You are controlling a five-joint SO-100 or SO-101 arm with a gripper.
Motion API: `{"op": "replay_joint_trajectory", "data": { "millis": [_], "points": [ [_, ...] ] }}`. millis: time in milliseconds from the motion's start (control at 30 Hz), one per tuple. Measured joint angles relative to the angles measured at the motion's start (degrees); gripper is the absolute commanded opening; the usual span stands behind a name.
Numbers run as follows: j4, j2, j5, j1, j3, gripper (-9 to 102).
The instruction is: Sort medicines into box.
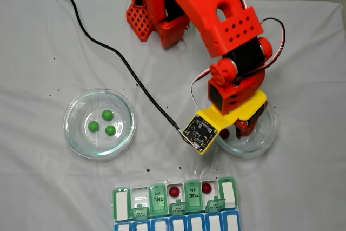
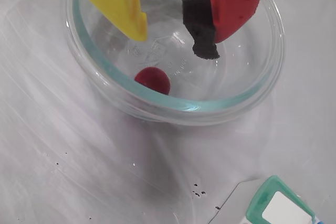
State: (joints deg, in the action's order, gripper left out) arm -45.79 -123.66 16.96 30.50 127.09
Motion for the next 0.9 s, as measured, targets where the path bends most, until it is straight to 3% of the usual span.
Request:
{"op": "replay_joint_trajectory", "data": {
  "millis": [400,900],
  "points": [
    [10.1,9.1,1.8,-2.5,1.6,22],
    [15.8,11.9,4.7,-3.1,2.5,14]
  ]
}}
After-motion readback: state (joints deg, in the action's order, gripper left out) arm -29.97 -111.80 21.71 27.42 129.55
